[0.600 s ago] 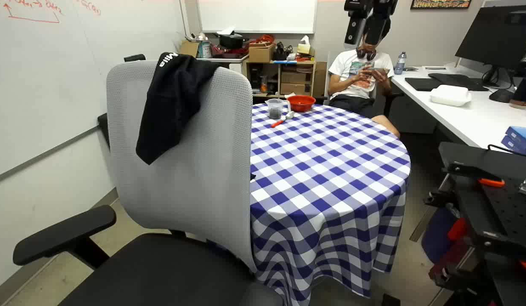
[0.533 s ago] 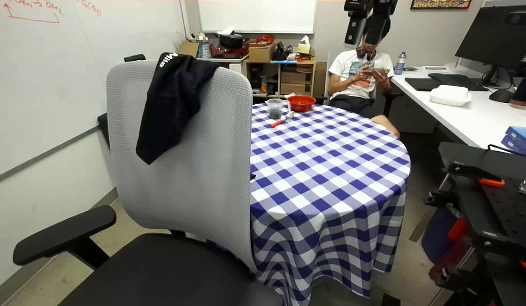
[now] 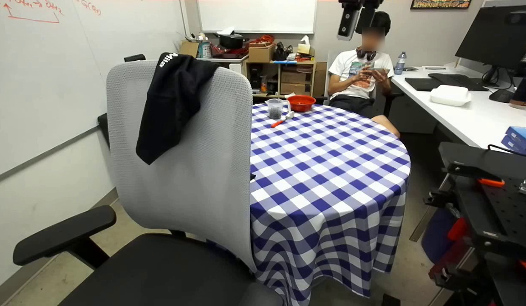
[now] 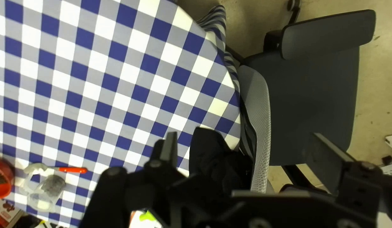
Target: Put the shirt hanging on the chair onto the table
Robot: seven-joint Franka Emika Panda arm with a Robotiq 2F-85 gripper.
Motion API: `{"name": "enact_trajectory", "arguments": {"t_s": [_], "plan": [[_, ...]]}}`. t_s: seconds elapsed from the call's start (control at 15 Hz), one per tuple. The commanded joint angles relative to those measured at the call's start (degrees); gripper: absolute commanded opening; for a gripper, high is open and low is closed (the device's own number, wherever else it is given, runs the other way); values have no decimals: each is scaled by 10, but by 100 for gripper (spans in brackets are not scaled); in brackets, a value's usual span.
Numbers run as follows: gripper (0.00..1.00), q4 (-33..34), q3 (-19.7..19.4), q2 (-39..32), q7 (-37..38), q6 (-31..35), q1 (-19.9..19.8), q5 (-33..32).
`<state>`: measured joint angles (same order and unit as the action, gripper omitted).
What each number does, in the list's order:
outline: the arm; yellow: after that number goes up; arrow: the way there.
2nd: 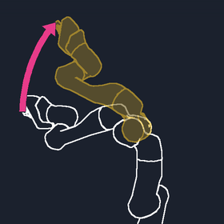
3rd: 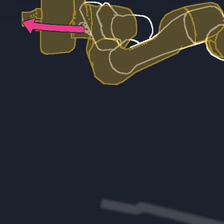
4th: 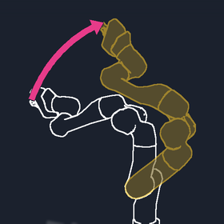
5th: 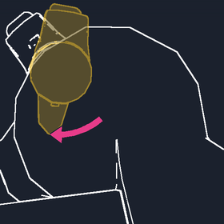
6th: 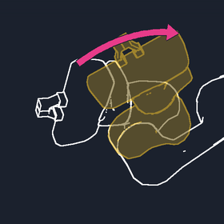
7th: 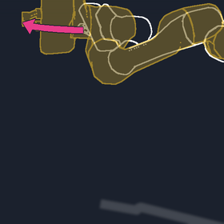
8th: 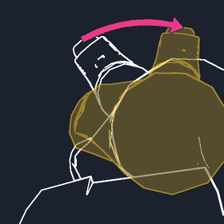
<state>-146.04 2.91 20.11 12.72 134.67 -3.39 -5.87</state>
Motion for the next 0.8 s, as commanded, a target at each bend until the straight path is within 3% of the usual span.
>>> {"name": "enact_trajectory", "arguments": {"t_s": [0.0, 0.2, 0.6, 0.73], "plan": [[100, 57, 29, -45, 27, 11, -15, -86], [100, 105, 49, -84, 86, 37, -18, -148], [100, 203, 56, -161, 184, 80, -1, -186], [100, 234, 55, -189, 223, 91, 4, -229]]}}
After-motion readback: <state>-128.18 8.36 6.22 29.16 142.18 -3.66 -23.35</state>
